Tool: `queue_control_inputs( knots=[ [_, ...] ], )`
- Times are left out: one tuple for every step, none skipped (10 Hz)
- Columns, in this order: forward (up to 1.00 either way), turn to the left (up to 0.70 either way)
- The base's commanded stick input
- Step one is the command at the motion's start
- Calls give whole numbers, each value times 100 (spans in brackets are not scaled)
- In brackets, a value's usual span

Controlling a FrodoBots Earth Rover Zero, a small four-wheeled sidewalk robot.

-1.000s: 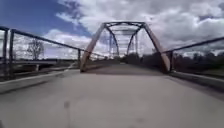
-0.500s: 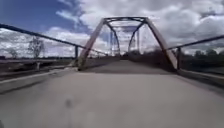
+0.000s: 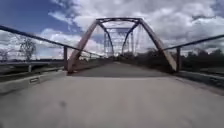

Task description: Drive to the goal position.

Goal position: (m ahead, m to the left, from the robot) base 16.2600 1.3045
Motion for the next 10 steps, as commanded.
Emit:
queue_control_inputs(
  knots=[
    [100, 0],
    [100, 0],
    [100, 0],
    [100, 0],
    [100, 0],
    [100, 0],
    [100, 0],
    [100, 0],
    [100, -6],
    [100, -17]
  ],
)
